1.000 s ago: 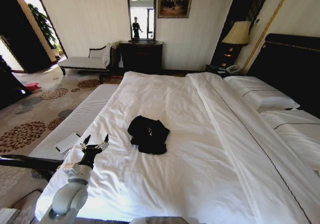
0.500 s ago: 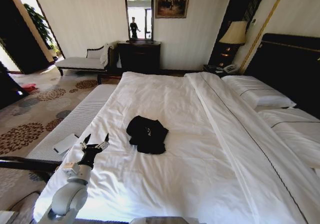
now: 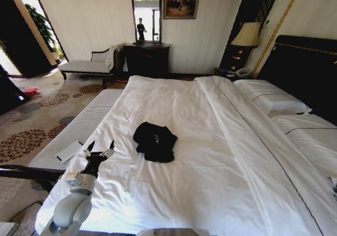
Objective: Fold the clothes on the bed.
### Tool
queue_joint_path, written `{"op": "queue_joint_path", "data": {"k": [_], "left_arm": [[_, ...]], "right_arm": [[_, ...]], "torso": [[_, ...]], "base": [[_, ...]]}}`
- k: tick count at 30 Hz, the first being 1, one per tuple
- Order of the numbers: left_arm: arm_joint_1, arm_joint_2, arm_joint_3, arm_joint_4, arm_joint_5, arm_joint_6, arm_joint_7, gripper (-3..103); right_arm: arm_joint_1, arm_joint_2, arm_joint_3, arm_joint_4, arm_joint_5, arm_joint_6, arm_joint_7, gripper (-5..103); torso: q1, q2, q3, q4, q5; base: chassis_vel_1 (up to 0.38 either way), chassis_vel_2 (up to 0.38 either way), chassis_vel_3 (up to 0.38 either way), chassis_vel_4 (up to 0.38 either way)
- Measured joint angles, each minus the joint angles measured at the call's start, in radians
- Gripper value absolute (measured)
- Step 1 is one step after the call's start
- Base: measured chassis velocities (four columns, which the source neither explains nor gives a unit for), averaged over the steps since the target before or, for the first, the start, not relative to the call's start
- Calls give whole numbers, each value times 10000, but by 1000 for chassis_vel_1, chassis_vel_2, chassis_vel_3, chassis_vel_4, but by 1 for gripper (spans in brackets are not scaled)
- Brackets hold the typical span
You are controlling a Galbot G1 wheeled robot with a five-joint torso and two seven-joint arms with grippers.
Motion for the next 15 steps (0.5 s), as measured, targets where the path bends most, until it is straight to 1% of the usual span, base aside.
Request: {"op": "queue_joint_path", "data": {"k": [1, 2, 5, 8, 9, 11, 13, 15], "left_arm": [[25, -8, -9, 7, 34, -47, 11, 100], [25, -8, -9, 7, 34, -47, 11, 100], [81, -47, -11, 30, 92, -182, 20, 100], [85, -58, -10, 37, 102, -209, 14, 100], [82, -60, -10, 100, 226, -236, 17, 100], [53, -53, 10, 208, 369, -373, 57, 100], [44, -51, 22, 229, 385, -391, 61, 100], [-4, -46, 107, 267, 390, -398, 57, 100]], "right_arm": [[60, 35, -226, 290, -214, -29, -23, 100], [60, 35, -226, 290, -214, -29, -23, 100], [318, 120, -863, 775, -832, -244, -11, 100], [449, 137, -1176, 854, -1092, -327, 18, 100], [576, 133, -1489, 876, -1362, -389, 57, 100], [663, 107, -1798, 868, -1612, -422, 96, 100], [672, 102, -1857, 860, -1663, -429, 105, 100], [699, 101, -2160, 827, -1864, -436, 137, 100]], "torso": [[0, 0, 0, 0, 2], [0, 0, 0, 0, 2], [0, 0, 0, -2, 1], [0, 0, 0, -1, 6], [0, 0, 0, 0, 6], [0, 0, 0, 0, 5], [0, -1, 1, 0, 5], [0, 0, 1, 0, 4]], "base": [[0, 0, 0, 0], [0, 0, 0, 0], [0, 0, 0, 0], [0, 0, 0, 0], [0, 0, 0, 0], [0, 0, 0, 0], [0, 0, 0, 0], [0, 0, 0, 0]]}}
